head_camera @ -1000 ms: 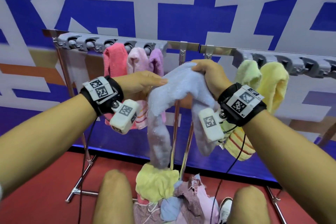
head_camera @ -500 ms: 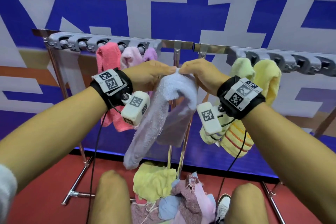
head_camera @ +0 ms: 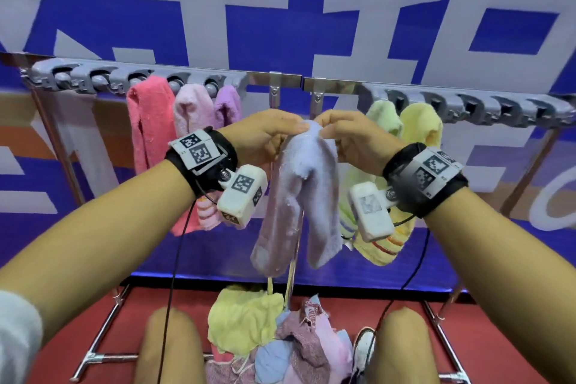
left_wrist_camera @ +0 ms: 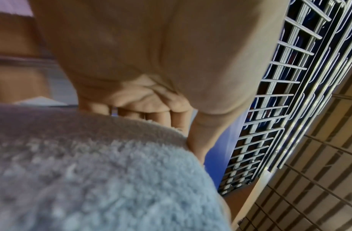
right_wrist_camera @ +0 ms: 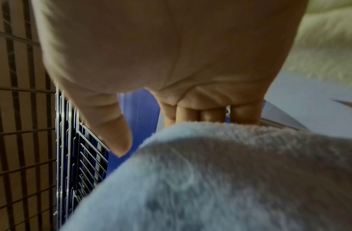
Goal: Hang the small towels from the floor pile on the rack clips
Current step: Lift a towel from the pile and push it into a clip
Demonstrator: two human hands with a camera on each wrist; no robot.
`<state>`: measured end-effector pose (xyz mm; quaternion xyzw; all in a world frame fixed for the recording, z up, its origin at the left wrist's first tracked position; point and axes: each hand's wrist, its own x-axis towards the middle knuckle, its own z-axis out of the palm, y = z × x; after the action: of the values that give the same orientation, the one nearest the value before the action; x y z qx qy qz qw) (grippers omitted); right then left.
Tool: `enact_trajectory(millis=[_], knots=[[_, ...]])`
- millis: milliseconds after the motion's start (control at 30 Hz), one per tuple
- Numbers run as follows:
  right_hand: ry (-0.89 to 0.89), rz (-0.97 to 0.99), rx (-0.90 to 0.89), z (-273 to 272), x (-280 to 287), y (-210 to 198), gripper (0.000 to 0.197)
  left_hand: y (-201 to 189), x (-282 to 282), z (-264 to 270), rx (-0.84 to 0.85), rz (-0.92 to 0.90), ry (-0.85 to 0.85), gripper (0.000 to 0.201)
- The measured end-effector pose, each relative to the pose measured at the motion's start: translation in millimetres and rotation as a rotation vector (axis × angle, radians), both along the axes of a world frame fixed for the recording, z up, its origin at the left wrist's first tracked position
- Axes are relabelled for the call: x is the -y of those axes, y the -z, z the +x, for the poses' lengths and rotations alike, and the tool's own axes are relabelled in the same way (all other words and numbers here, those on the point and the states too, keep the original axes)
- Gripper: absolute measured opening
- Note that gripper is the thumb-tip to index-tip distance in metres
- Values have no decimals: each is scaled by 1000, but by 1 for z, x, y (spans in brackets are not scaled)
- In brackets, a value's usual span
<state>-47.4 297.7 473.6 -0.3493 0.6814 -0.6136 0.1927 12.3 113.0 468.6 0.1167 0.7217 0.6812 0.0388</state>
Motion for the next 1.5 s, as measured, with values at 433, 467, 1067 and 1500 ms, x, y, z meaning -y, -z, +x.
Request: enact_trajectory(millis=[433, 467, 1067, 1500], knots=[[200, -244, 109, -16, -123, -26, 19, -27, -143, -49, -35, 38, 111, 26], [239, -292, 120, -17, -133, -27, 17, -29, -155, -54, -29, 31, 125, 23], [569, -173, 11, -88, -258, -18, 10, -45, -270, -142, -298, -601, 69, 16], [600, -112, -135, -157, -232, -31, 25, -58, -247, -210, -281, -869, -233, 17]])
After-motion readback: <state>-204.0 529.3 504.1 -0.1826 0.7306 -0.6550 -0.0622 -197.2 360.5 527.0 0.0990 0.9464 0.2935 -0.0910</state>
